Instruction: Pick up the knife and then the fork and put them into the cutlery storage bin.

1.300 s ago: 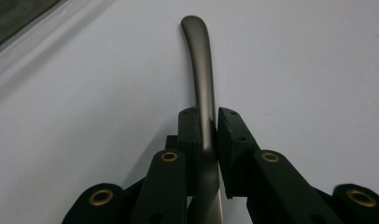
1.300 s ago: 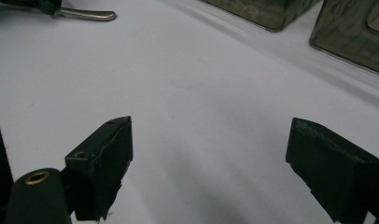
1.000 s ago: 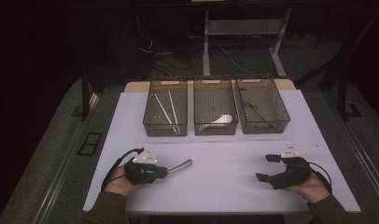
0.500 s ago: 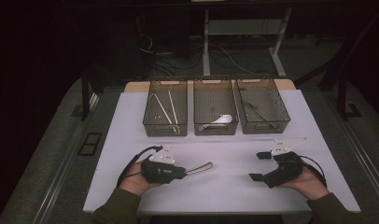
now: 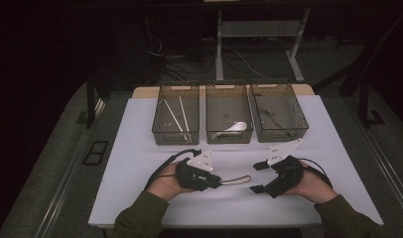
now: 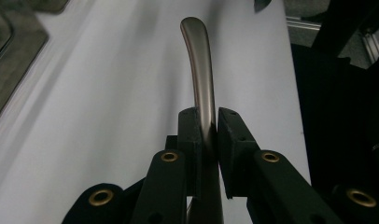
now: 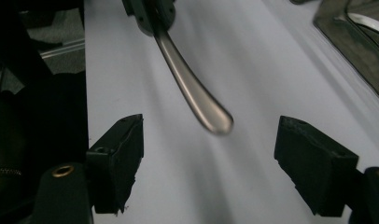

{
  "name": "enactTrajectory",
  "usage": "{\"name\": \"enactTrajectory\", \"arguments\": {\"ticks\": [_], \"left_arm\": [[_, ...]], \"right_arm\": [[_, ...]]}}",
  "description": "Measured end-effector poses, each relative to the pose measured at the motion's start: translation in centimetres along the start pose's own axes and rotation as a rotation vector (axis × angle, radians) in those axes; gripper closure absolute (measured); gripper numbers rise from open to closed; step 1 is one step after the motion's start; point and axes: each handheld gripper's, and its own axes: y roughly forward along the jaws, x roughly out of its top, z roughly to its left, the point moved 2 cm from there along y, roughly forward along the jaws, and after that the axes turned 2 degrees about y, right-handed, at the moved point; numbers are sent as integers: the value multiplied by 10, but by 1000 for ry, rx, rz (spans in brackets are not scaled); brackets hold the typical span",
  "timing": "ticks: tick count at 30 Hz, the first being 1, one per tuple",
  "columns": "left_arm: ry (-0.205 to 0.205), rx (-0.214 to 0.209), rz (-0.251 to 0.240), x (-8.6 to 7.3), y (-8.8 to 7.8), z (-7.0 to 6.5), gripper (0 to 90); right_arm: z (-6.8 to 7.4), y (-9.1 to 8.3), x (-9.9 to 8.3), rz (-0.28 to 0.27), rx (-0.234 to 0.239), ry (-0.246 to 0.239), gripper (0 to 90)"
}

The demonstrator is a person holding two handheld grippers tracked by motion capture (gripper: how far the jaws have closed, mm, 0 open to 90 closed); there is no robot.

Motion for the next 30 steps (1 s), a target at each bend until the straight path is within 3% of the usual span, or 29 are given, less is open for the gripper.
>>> {"name": "enactTrajectory", "arguments": {"ticks": [4,11,17,22,30], "left_arm": [[25,-11,2,9,5,1,794],[67,-26,9,15,11,-2,794],[101,-28,30,16,16,-4,794],[103,-34,34,17,19,-8,794],[120,-39,45,19,21,-10,794]], "right_arm": [[2,6,13,28,24,-71,314],[5,19,31,75,59,-152,381],[11,35,35,134,105,-177,453],[17,49,36,180,135,-203,556],[22,57,34,222,136,-227,721]]}}
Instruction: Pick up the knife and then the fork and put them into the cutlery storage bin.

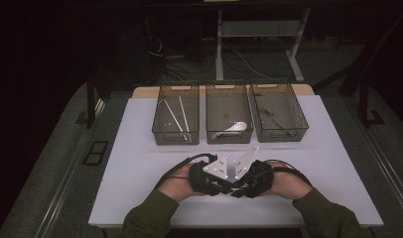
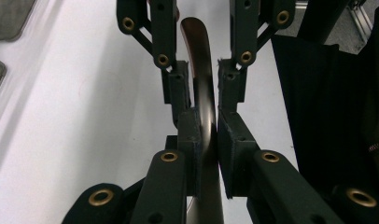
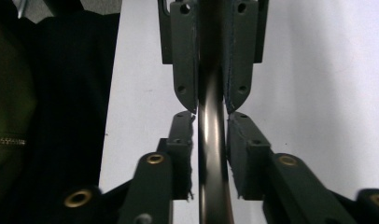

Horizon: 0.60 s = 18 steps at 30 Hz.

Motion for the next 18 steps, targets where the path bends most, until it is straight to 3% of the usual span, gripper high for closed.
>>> {"name": "enactTrajectory", "arguments": {"ticks": [6,12,18], "left_arm": [[9,-9,-1,0,1,-1,794],[29,-16,7,-1,1,-2,792],[37,-27,9,-1,2,-4,790]], "right_arm": [[3,2,1,8,2,-25,782],[3,3,-1,2,7,-8,788],[3,6,-3,-3,52,13,790]]}}
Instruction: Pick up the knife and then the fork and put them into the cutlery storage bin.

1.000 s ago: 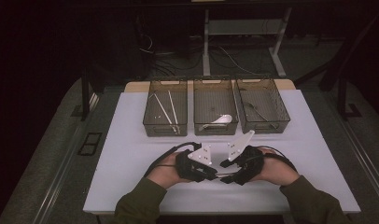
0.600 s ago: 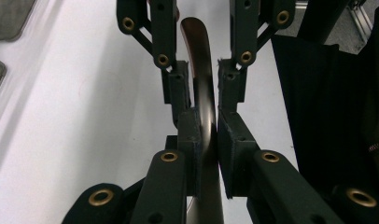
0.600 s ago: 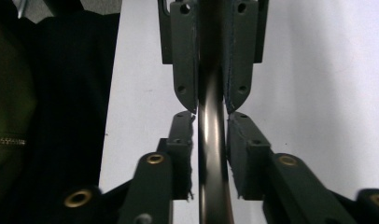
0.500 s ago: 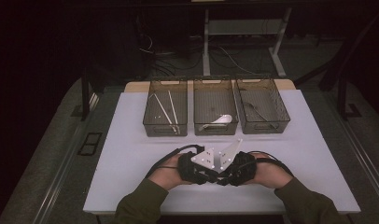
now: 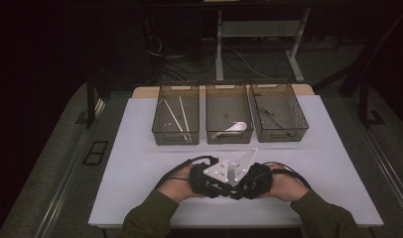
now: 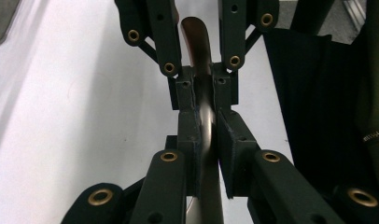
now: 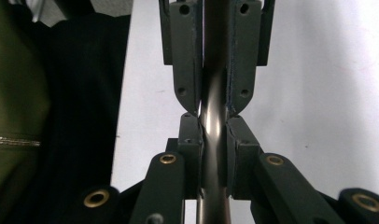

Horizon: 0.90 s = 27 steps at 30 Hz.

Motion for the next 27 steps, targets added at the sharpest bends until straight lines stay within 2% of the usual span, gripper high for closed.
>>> {"name": "enactTrajectory", "arguments": {"ticks": [2,3,5,8,11,12,14,16,19,24,25,27], "left_arm": [[3,6,-12,0,-1,1,782],[2,13,-17,-1,-2,1,766],[-1,35,-45,-1,-7,3,700],[-46,61,-76,-5,-17,5,607],[-87,84,-118,-12,-28,5,555],[-121,91,-139,-15,-32,3,538],[-150,109,-158,-21,-38,3,510],[-171,143,-172,-27,-44,2,456],[-203,178,-220,-37,-50,-3,373],[-246,260,-230,-56,-56,-9,267],[-276,282,-243,-62,-57,-10,240],[-312,298,-242,-71,-59,-11,208]], "right_arm": [[0,-1,0,-12,-6,1,790],[-1,-1,-1,-15,6,10,790],[-1,-2,-2,-18,11,15,790],[-6,-4,-5,-13,-6,-5,790],[-9,-8,-9,-21,-18,13,790],[-9,-10,-10,-28,-30,23,790],[-11,-14,-12,-39,-39,34,790],[-14,-18,-15,-47,-50,48,790],[-16,-25,-20,-62,-64,70,789],[-24,-34,-31,-82,-98,116,789],[-25,-36,-33,-82,-103,133,789],[-28,-40,-38,-89,-121,148,789]]}}
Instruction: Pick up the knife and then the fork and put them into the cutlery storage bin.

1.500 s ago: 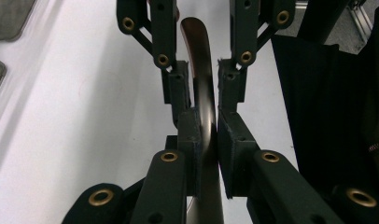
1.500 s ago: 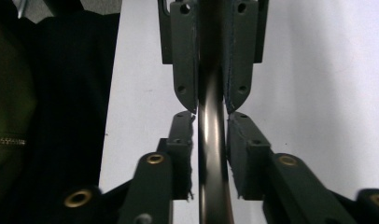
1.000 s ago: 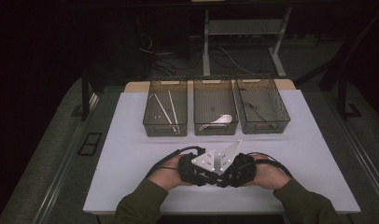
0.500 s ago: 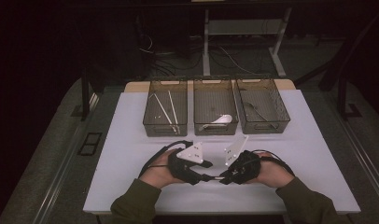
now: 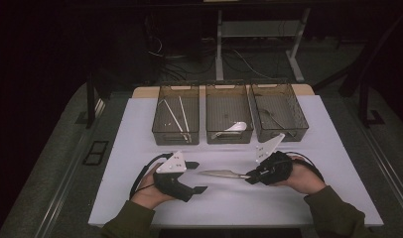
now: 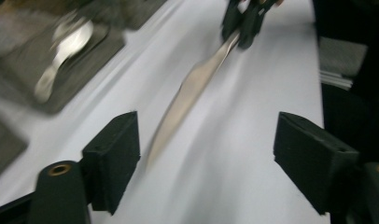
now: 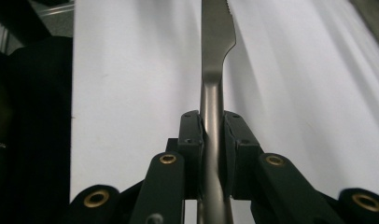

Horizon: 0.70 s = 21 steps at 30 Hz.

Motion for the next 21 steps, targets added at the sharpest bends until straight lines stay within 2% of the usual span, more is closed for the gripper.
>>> {"name": "enactTrajectory", "arguments": {"ticks": [2,7,9,11,16,19,21], "left_arm": [[-45,26,-18,-8,-4,2,173],[-103,97,-51,-23,-11,5,116],[-115,121,-50,-27,-12,5,78],[-127,126,-46,-31,-11,5,29],[-123,148,-11,-33,-5,3,0],[-138,154,8,-35,-3,3,0],[-130,160,25,-36,-3,2,0]], "right_arm": [[-3,-4,-4,-4,-14,23,789],[-11,-15,-11,-29,-60,68,788],[-14,-19,-13,-37,-75,94,788],[-17,-22,-15,-49,-96,114,788],[-22,-31,-19,-85,-135,194,788],[-25,-36,-20,-107,-156,229,788],[-27,-39,-22,-116,-166,238,788]]}}
